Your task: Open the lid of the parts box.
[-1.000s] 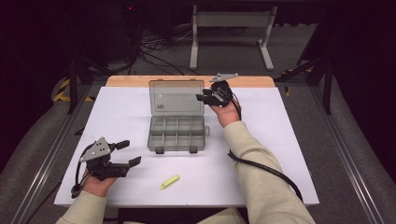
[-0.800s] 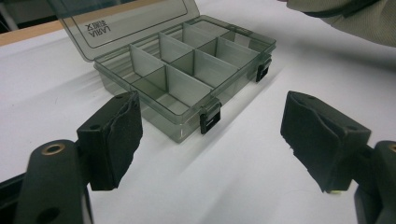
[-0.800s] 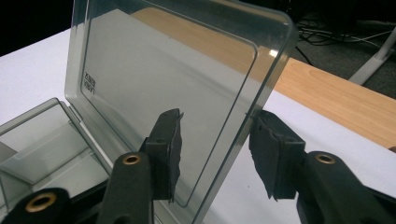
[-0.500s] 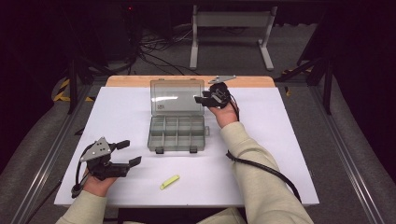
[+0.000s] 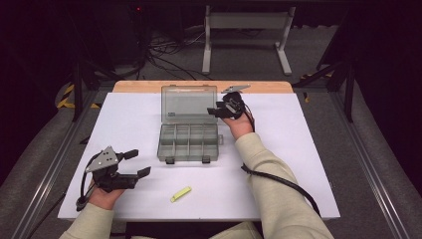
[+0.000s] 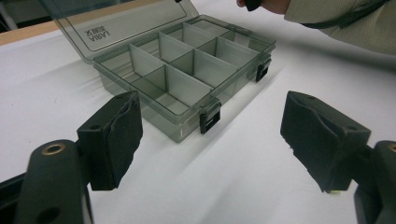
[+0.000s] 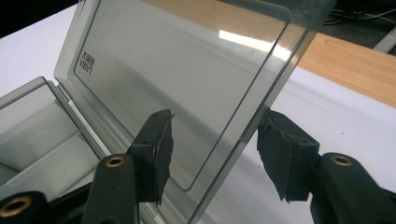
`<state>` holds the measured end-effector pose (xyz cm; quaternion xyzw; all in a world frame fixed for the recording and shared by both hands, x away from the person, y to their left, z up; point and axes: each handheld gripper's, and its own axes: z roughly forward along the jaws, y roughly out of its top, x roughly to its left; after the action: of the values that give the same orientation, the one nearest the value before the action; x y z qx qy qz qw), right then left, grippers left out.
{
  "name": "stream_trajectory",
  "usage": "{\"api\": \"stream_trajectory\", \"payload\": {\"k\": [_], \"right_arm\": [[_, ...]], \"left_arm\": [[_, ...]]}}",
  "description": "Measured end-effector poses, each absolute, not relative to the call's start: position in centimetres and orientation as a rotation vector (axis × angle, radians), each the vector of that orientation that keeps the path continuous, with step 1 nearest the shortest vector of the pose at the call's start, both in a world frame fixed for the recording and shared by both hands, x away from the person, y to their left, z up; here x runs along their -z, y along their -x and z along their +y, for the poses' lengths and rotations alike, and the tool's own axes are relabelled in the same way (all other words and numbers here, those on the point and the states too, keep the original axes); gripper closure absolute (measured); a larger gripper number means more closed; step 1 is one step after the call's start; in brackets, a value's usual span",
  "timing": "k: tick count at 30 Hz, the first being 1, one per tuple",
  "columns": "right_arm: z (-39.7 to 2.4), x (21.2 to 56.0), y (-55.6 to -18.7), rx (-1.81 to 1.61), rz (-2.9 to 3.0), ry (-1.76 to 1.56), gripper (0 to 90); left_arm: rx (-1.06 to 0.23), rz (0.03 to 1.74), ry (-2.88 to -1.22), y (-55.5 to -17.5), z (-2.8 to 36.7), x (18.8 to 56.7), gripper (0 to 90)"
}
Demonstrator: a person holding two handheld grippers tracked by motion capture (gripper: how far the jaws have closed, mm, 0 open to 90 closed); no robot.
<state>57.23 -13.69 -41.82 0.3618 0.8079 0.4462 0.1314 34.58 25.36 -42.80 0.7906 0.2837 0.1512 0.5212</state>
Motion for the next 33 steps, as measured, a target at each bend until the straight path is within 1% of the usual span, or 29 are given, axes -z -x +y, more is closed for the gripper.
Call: {"api": "stream_trajectory", "payload": {"k": [21,33], "right_arm": [[-14.0,43.5,-57.0,-1.276,2.398,-1.103,44.1],[-14.6,43.5,-56.7,-1.283,2.387,-1.107,42.5]], "left_arm": [[-0.347,0.671,-1.905,-35.0,24.9,42.8,21.7],[-0.34,0.657,-1.908,-35.2,24.5,42.7,21.7]]}}
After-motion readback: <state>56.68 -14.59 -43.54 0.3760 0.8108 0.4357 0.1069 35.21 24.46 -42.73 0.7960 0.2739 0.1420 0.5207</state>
